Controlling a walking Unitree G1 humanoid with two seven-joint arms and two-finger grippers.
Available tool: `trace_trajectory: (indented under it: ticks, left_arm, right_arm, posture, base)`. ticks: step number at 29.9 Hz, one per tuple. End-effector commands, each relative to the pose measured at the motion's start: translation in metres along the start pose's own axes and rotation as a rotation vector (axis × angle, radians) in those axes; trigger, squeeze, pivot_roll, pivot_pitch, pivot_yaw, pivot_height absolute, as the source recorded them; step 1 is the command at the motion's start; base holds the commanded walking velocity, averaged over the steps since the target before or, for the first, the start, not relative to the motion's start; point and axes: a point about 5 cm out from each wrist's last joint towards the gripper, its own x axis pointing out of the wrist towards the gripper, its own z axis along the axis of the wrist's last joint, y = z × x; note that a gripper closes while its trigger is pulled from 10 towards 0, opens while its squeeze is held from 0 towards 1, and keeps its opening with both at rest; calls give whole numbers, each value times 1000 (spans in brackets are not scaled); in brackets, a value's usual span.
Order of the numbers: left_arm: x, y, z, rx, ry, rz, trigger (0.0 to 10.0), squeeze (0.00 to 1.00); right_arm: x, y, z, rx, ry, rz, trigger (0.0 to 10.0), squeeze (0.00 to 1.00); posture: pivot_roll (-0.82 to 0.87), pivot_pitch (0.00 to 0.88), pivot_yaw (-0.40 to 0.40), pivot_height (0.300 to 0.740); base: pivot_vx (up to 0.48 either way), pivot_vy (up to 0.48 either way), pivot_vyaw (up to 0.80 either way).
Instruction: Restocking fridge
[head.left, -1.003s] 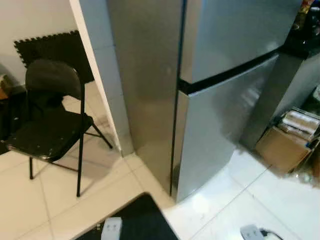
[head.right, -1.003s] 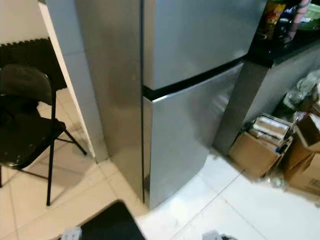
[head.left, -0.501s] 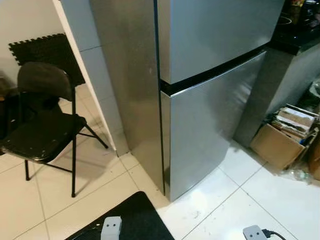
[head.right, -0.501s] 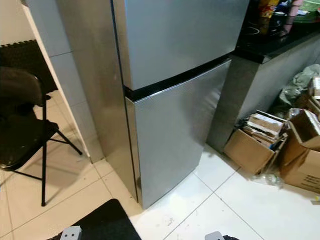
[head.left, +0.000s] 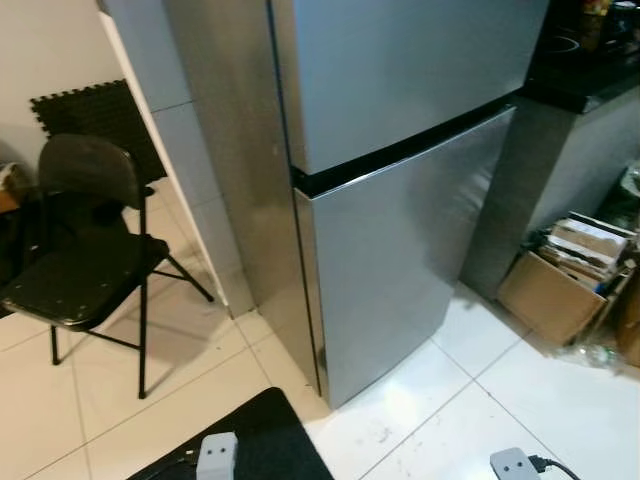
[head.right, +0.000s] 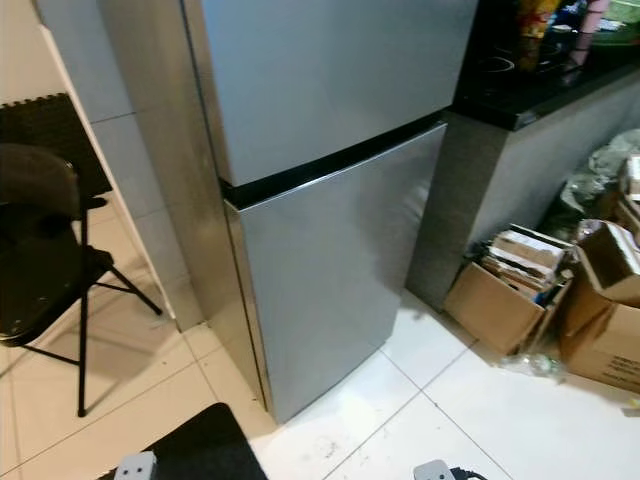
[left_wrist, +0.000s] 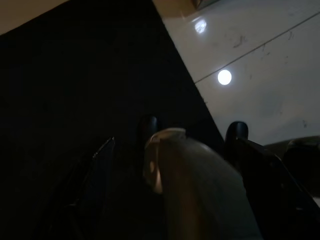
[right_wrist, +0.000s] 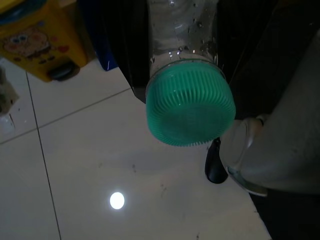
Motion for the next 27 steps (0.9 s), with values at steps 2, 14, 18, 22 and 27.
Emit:
trace_trajectory:
  ticks: [2, 14, 18, 22, 27]
  left_arm:
    - [-2, 11, 2, -7, -4, 38, 10000, 0]
    - [-2, 10, 3, -23, -20, 21, 10000, 0]
    - [-2, 10, 6, -30, -32, 20, 10000, 0]
    - [-2, 11, 9, -39, -51, 26, 10000, 0]
    - [1, 13, 40, -45, -181, 26, 10000, 0]
  right_arm:
    - [1, 3, 1, 4, 0, 11, 10000, 0]
    - [1, 4, 1, 3, 1, 13, 10000, 0]
    - [1, 4, 0, 3, 2, 14, 10000, 0]
    - [0, 4, -1, 1, 5, 14, 10000, 0]
    - [0, 4, -1, -2, 5, 14, 10000, 0]
  posture:
    - [-53, 0, -16, 740]
    - [-53, 0, -17, 740]
    - [-54, 0, -18, 740]
    - [-53, 0, -18, 740]
    - [-54, 0, -18, 740]
  base:
    - [0, 0, 0]
    - [119, 0, 0]
    - [152, 0, 0]
    - [0, 0, 0]
    - [0, 0, 0]
